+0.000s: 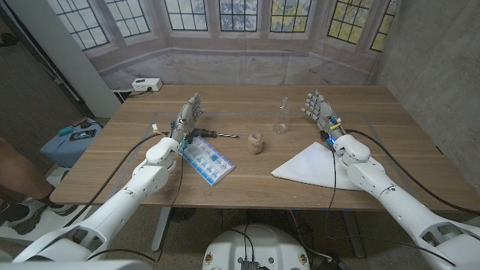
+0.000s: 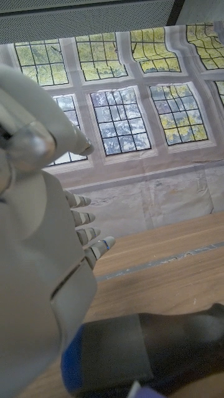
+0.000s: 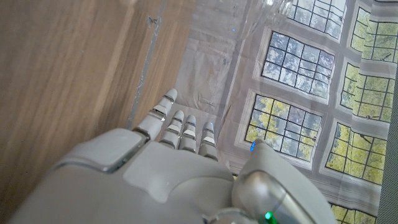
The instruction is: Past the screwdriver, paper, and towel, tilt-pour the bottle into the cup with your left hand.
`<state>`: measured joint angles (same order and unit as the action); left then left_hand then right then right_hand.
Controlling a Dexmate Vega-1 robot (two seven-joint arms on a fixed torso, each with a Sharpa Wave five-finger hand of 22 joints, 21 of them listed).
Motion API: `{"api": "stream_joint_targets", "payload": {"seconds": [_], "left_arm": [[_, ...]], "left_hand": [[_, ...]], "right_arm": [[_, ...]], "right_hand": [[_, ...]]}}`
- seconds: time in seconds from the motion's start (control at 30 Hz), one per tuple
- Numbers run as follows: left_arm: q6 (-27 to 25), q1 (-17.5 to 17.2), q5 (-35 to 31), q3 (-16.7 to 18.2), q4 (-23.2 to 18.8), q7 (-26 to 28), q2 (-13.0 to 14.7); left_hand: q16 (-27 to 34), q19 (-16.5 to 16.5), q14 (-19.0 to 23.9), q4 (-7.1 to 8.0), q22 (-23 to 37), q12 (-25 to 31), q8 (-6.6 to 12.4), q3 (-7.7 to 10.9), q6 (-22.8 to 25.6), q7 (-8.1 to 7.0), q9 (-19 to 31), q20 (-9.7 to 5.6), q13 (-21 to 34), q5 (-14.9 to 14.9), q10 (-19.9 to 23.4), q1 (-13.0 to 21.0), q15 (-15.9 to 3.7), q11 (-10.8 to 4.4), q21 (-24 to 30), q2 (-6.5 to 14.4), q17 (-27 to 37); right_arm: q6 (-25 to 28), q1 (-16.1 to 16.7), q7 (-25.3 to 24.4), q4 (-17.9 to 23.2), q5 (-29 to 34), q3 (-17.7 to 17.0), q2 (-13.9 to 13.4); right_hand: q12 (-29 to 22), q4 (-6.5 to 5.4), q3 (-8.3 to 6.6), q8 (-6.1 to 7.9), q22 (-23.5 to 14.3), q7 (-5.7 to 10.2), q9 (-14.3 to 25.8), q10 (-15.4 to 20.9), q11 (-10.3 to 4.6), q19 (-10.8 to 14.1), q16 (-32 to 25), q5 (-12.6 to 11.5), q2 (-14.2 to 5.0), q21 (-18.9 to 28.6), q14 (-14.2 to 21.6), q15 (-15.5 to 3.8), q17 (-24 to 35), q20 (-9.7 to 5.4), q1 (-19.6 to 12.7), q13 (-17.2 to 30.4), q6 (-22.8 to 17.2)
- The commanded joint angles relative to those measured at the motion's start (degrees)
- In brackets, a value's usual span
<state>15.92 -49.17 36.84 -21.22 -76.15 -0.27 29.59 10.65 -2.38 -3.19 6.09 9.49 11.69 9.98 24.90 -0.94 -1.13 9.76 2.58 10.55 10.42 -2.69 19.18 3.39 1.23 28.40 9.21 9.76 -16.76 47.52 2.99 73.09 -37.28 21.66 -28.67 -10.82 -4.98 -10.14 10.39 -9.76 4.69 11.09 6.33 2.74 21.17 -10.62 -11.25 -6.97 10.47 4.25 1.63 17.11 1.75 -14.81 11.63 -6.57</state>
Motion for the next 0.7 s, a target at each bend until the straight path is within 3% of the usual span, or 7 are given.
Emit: {"api": "stream_joint_targets", "payload": {"seconds": [0.03,0.7], "left_arm": [[-0.9,-1.2,-1.4,-0.3,-2.8,1.9,0.9],[-2.9,0.0,-3.5,-1.3,-5.2,1.2,3.0]], "left_hand": [[0.2,0.0,0.1,-0.44,0.1,0.3,0.40,0.46,-0.3,-0.02,0.2,0.27,0.2,0.4,-0.3,0.9,0.44,-0.11,0.2,-0.2,0.1],[-0.2,0.9,0.3,-4.27,0.0,0.1,0.48,1.70,-0.5,1.31,0.3,0.80,0.2,0.0,-0.4,3.7,1.00,0.16,-1.3,-1.2,-0.1]], "right_arm": [[-0.4,-0.3,1.2,-0.6,-0.1,0.5,0.2],[-1.2,1.1,0.9,1.3,-0.1,0.0,-0.7]], "right_hand": [[-0.3,-0.16,-0.34,0.33,-0.1,0.06,0.2,0.2,0.11,0.2,-0.4,-0.3,0.00,0.4,0.4,0.32,0.0,0.75,-0.2,0.1,-0.3],[-0.5,-0.11,-0.36,0.47,-0.1,-0.13,0.1,0.3,0.13,0.0,-0.5,-0.6,0.06,0.4,0.4,0.44,-0.8,1.17,0.0,0.1,-0.1]]}}
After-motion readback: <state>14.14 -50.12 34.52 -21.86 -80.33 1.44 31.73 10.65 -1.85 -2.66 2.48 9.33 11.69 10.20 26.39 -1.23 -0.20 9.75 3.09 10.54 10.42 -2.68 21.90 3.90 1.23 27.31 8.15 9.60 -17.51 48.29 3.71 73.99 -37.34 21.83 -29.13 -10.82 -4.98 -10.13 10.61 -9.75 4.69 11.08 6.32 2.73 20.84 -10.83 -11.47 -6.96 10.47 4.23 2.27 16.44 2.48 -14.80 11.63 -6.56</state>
